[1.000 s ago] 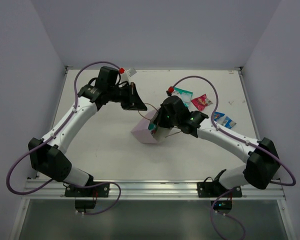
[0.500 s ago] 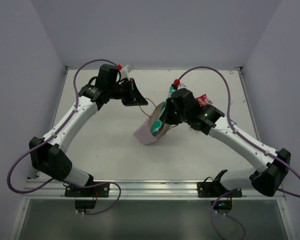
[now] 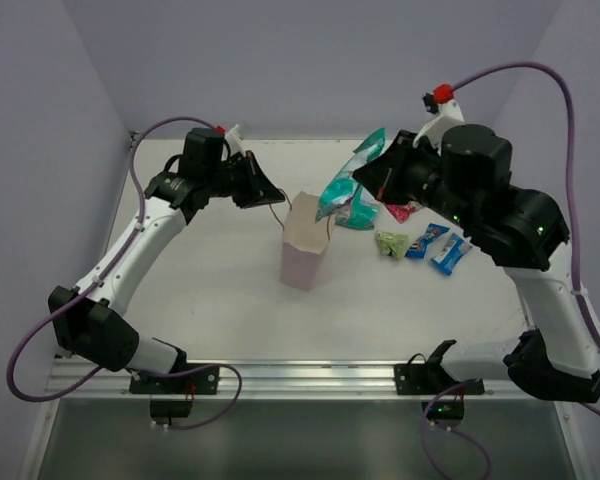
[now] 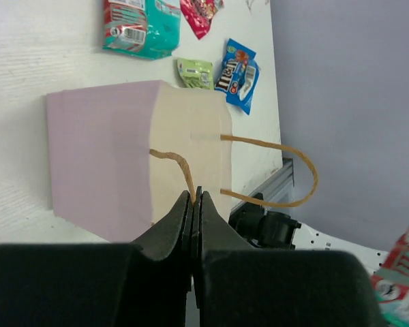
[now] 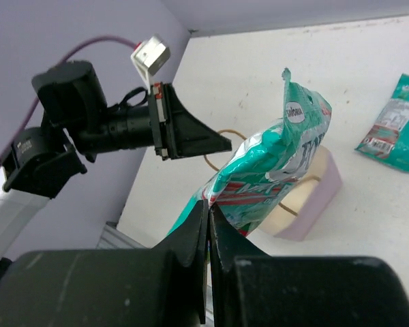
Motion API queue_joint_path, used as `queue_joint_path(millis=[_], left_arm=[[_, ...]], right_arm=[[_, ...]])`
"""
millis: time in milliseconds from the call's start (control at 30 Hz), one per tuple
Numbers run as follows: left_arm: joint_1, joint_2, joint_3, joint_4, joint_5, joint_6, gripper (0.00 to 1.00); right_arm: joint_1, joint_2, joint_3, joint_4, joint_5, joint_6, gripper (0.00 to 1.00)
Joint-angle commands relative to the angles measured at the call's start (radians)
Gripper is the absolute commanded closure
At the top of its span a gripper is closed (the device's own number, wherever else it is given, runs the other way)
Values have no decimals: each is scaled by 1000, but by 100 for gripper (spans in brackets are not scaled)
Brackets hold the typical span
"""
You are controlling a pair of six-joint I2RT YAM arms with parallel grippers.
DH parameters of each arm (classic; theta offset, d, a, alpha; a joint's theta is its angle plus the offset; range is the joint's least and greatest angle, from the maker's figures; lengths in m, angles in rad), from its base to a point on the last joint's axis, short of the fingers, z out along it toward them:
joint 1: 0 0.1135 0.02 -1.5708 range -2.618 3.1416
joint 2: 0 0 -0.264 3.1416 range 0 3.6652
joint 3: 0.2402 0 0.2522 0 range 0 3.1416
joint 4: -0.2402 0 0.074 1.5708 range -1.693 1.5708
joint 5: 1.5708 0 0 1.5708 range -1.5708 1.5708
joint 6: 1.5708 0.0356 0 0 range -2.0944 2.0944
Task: Take the snacks out of the paper bag
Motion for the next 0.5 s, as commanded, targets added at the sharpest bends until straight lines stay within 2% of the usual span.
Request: queue_joint_path(millis=[0,100,200,300,467], left_arm=[[42,-99,-29,1,-53,-2,100],[82,-137,-65,-8,-53,19,100],[107,-160,-92,-10,-48,44,100],[120,-174,-105,-13,-50,59,100],[139,-177,-126,-7,-45,81,100]], right_arm=[[-30,10,133,-93,57,-48,100],[-73,13,165,-127,70,-71,100],[-160,-5,112,-147,51,-79,100],[-250,-31,-12,-141,21,-88,100],[-290,-51,-285,-82,86,-105,100]])
